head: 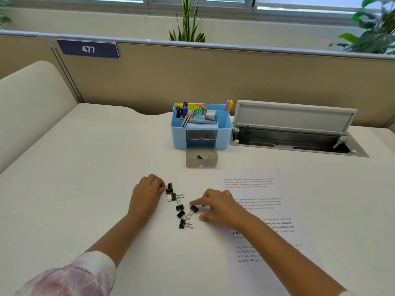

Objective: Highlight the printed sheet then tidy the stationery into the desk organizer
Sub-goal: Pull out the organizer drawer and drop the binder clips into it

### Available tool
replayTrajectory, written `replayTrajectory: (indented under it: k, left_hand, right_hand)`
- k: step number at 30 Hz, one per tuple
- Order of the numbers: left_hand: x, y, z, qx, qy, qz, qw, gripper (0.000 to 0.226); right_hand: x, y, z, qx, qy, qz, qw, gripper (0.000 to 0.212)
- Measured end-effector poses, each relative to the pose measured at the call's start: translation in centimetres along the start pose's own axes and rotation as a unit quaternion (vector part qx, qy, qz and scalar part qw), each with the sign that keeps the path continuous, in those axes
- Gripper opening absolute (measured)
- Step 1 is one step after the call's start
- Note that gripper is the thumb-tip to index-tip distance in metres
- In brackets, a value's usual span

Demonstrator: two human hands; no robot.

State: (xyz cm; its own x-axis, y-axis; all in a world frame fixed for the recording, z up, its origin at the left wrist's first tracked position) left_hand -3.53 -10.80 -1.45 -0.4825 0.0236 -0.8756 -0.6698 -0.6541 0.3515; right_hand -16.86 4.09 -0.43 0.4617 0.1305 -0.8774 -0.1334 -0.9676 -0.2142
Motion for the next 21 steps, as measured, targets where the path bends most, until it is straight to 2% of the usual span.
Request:
replayTrajectory:
  k: [4, 8, 10, 16, 18, 21]
  left_hand:
    - [-0.2, -0.5, 0.0, -0.019, -0.013, -0.002, 1.000, 0.014]
    - [-0.2, -0.5, -0.2, -0.030, -0.048, -0.004, 0.998, 0.011]
    - [-0.1, -0.5, -0.4, -0.043, -0.063, -0.006, 0.997, 0.009]
    - [0.4, -0.4, -0.7, -0.063, -0.071, -0.026, 0.995, 0.012]
    - [0.3, -0.3, -0.8, -0.074, -0.084, -0.031, 0.993, 0.010]
    - [0.2, -0.4, -0.8, -0.101, -0.108, -0.033, 0.988, 0.010]
  right_hand:
    - [-0.3, 0.5, 0.0, 0.007, 0.006, 0.014, 1.000, 0.024]
    - [-1.4, 1.1, 1.4, 0.041, 0.026, 0.014, 0.999, 0.020]
    - [-3.0, 1.4, 2.5, 0.065, 0.064, 0.050, 0.995, 0.020]
    - [-9.2, 3.5, 4.8, 0.170, 0.087, 0.225, 0.956, 0.026]
    - [-10.4, 4.4, 5.0, 0.186, 0.103, 0.248, 0.945, 0.031]
    - [-10.8, 5.2, 5.1, 0.197, 0.095, 0.247, 0.944, 0.050]
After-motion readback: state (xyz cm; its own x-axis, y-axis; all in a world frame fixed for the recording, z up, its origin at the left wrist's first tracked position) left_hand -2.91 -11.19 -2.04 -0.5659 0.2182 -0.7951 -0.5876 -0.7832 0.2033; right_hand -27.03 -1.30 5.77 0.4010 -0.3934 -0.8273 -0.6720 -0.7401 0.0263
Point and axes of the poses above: each hand's wrist, its own y-axis towards the middle knuckle, its own x-axis out of the palm, z = x × y, the point moved 7 cm from there along y, towards the middle knuckle, and after that the axes turned 1 degree about x, right-handed, at the moved point
